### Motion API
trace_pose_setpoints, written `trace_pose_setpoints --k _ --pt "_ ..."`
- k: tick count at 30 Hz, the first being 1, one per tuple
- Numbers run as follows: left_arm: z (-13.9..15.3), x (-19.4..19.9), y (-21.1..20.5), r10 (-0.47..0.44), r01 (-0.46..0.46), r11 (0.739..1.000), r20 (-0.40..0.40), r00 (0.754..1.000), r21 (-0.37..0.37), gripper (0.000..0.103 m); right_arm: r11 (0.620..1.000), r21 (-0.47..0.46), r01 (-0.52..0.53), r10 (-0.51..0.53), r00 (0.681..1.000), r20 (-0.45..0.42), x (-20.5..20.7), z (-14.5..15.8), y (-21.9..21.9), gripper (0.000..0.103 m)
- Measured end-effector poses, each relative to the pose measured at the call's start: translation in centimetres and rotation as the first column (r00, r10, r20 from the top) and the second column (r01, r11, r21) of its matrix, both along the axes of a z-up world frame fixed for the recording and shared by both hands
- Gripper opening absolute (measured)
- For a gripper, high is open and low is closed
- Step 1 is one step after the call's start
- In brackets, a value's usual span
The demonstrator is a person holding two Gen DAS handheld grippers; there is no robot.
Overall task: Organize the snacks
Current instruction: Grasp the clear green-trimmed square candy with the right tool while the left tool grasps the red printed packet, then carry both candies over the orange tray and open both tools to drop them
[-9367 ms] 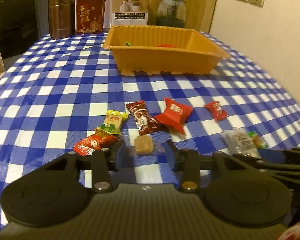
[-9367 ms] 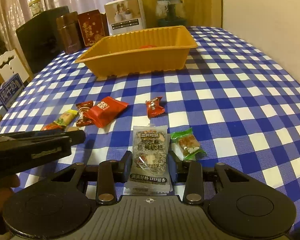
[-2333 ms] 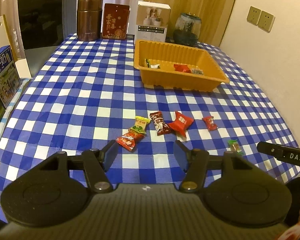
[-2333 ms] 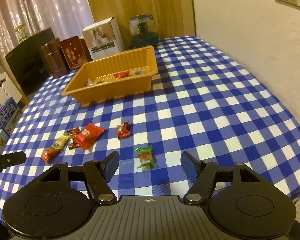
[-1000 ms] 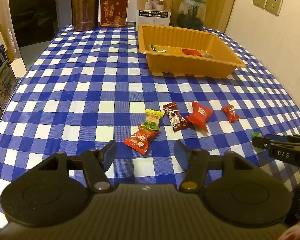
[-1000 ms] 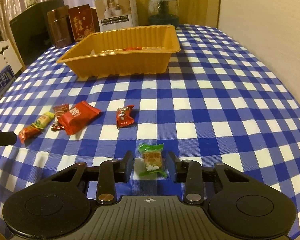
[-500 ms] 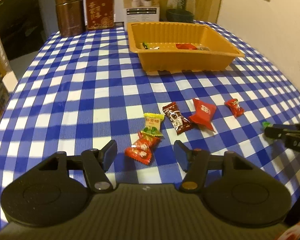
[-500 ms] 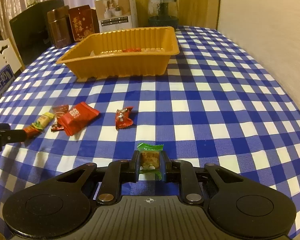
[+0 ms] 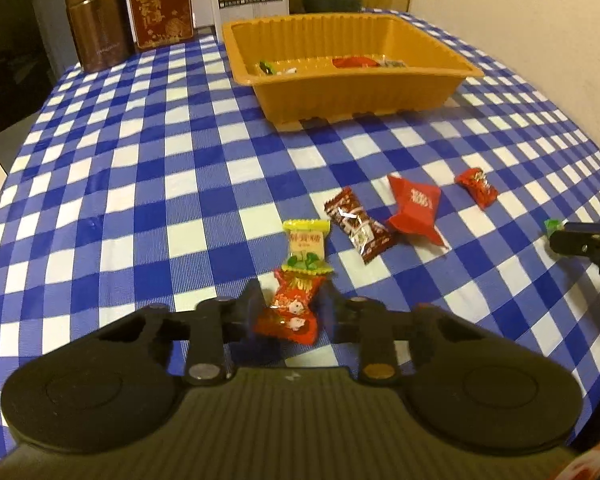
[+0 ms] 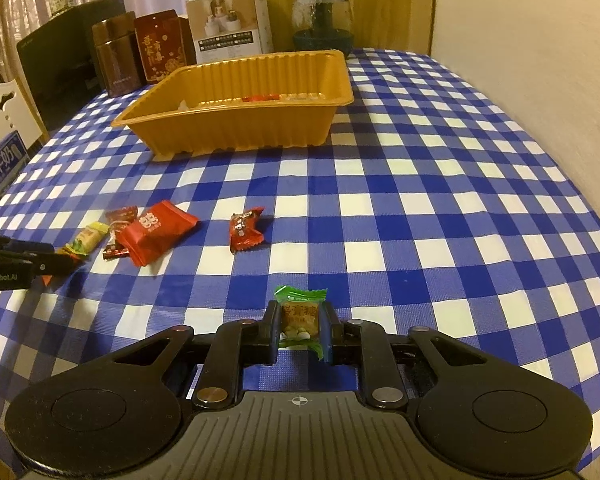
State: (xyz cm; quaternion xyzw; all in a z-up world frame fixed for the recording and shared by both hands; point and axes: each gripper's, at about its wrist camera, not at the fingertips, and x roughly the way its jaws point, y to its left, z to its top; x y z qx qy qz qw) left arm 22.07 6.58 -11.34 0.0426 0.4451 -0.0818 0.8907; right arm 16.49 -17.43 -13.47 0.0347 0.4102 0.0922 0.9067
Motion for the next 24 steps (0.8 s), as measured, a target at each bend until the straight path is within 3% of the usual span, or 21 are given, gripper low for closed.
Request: trace_pose_setpoints --k 5,13,24 --pt "0.0 -0.7 0.1 0.026 -0.026 0.999 -0.013 1.000 -0.022 0.022 1.000 0.001 0.000 0.000 1.000 0.003 -0.1 0.1 0.0 0.020" --pt "2.1 -2.3 -0.2 0.090 -0.090 0.988 -0.002 0.996 -0.128 0.020 1.000 0.017 -0.001 0.001 1.000 0.028 -0.3 1.3 0.1 0.020" --pt "5.1 -1.2 -2.4 0.091 -0.085 0.973 0.015 0.996 -0.215 0.020 0.998 0.059 -0.016 0.011 0.996 0.086 1.1 4.4 0.4 0.020"
